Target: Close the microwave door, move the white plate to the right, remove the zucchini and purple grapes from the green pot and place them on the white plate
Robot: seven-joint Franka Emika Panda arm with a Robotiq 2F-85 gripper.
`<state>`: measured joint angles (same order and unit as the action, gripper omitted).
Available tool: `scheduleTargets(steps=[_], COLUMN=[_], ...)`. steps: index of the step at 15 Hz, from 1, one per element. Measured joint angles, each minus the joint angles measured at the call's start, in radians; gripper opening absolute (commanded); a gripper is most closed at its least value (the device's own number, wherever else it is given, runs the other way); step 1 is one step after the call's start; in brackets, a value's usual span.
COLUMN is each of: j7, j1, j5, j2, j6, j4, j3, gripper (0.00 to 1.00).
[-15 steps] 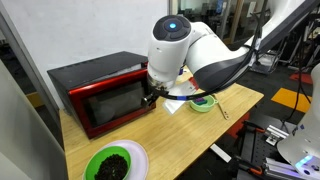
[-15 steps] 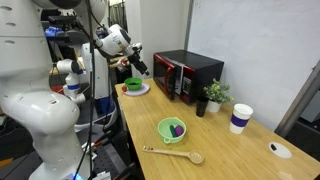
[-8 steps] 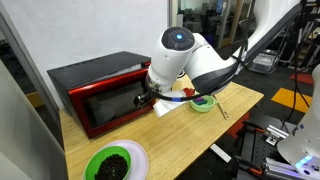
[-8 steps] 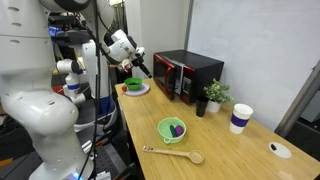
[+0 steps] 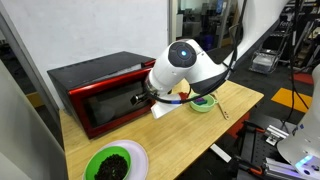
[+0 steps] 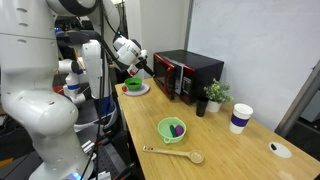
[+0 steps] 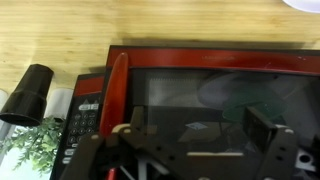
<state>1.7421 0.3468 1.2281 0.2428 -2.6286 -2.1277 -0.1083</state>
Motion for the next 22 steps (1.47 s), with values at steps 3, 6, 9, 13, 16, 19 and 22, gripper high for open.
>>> scheduleTargets(steps=[3, 6, 9, 13, 16, 19, 22], j7=[0.057, 0.1, 0.131, 0.133, 0.133, 0.133, 0.133], j1=[0.0, 0.0, 0.0, 0.002, 0.002, 0.002, 0.002], j5=[0.09, 0.16, 0.215, 0.228, 0.228, 0.228, 0.23], j2=[0.034, 0.07, 0.103, 0.12, 0.12, 0.12, 0.12], j6=[-0.008, -0.009, -0.009, -0.008, -0.008, -0.008, -0.006], j4=[0.036, 0.078, 0.124, 0.145, 0.145, 0.145, 0.145], j3=[0.015, 0.023, 0.026, 0.028, 0.027, 0.027, 0.028], gripper=[1.0, 1.0, 1.0, 1.0, 1.0, 1.0, 1.0])
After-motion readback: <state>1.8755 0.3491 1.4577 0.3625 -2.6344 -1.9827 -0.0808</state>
